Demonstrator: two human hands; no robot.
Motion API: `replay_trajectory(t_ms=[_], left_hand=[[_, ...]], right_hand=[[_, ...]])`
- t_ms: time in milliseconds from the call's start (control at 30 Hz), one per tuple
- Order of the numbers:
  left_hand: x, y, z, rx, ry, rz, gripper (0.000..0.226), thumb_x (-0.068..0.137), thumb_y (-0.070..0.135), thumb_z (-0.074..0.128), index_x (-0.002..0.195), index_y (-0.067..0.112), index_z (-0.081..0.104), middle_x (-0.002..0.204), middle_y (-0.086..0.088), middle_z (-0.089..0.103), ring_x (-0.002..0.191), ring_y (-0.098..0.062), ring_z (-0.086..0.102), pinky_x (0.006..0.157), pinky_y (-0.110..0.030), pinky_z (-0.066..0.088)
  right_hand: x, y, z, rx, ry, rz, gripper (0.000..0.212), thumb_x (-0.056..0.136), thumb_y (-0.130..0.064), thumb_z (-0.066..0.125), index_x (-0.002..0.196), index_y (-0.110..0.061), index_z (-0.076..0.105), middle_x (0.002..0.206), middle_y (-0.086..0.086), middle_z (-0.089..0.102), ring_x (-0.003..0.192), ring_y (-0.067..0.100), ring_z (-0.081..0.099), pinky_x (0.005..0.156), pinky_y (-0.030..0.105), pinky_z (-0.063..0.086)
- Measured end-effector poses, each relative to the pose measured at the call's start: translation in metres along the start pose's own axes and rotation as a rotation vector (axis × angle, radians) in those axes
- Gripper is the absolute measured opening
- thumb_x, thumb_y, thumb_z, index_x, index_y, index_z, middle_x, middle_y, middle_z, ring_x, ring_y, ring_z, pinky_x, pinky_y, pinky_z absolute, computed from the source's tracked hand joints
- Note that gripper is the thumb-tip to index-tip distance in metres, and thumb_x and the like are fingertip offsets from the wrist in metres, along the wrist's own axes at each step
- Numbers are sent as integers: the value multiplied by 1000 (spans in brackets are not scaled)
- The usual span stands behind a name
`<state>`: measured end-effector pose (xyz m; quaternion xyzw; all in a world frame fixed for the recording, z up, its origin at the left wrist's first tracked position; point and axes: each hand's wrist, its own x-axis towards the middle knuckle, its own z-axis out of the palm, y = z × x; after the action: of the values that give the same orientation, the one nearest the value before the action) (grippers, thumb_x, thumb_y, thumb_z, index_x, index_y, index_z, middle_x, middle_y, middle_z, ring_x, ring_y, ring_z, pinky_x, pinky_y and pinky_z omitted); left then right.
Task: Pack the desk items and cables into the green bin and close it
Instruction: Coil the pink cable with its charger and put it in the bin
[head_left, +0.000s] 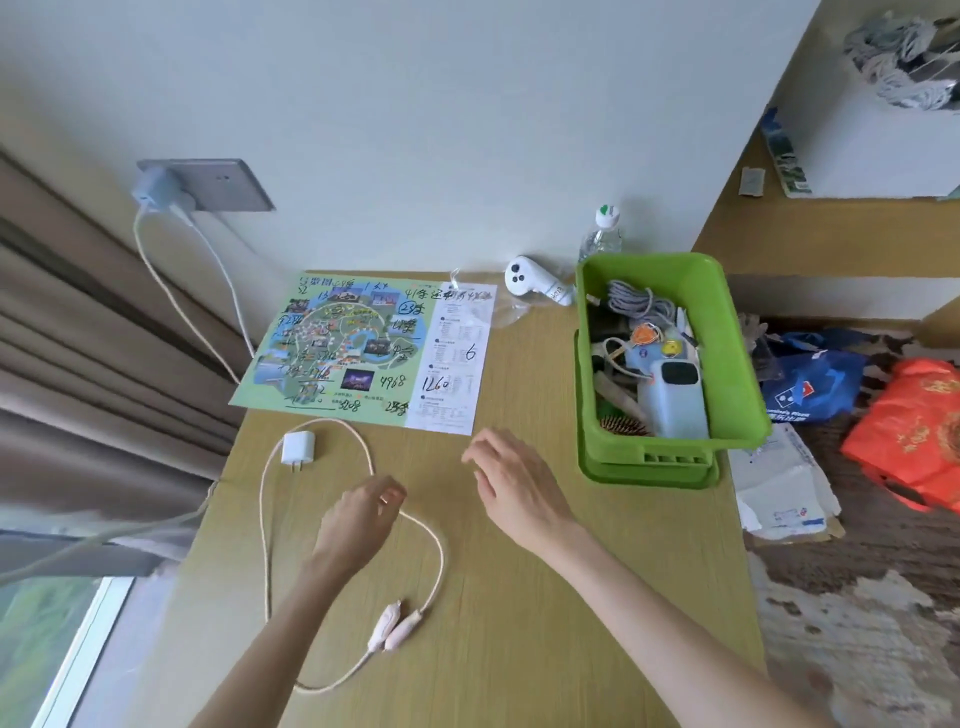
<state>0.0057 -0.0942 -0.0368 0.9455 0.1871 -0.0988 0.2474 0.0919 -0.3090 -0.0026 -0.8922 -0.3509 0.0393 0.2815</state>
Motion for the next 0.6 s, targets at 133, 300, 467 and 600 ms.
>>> replay_trajectory(t_ms=[133, 300, 467, 600], left_hand=[[-54, -46, 27, -55, -89, -74, 12, 96, 24, 56, 99, 23, 68, 98, 8, 68, 83, -7, 63, 76, -33, 56], [-96, -74, 44, -107, -77, -105, 14, 95, 27, 58, 102, 21, 69, 94, 7, 66, 81, -12, 64, 76, -39, 55], [-116, -85, 49, -170, -122, -88, 17, 93, 42, 57, 92, 27, 64, 90, 12, 64, 77, -5, 62, 73, -34, 55], [-126, -88, 50, -144, -183, -1, 36, 88, 58, 56, 95, 24, 60, 89, 13, 60, 76, -6, 61, 69, -31, 56]], right_hand=[[-39, -28, 53, 67, -245, -73, 17, 92, -7, 59, 108, -11, 64, 108, 0, 56, 91, 14, 58, 77, 33, 53], [-69, -61, 108, -6, -480, -174, 37, 83, -18, 71, 118, -11, 59, 118, 1, 55, 111, 17, 48, 101, 35, 38], [-78, -66, 126, -133, -439, -178, 17, 90, -6, 58, 106, -12, 57, 106, 0, 56, 105, 18, 48, 100, 34, 36], [-70, -53, 117, -110, -468, -129, 3, 94, -13, 57, 95, -14, 60, 97, -2, 58, 95, 16, 52, 91, 31, 39]])
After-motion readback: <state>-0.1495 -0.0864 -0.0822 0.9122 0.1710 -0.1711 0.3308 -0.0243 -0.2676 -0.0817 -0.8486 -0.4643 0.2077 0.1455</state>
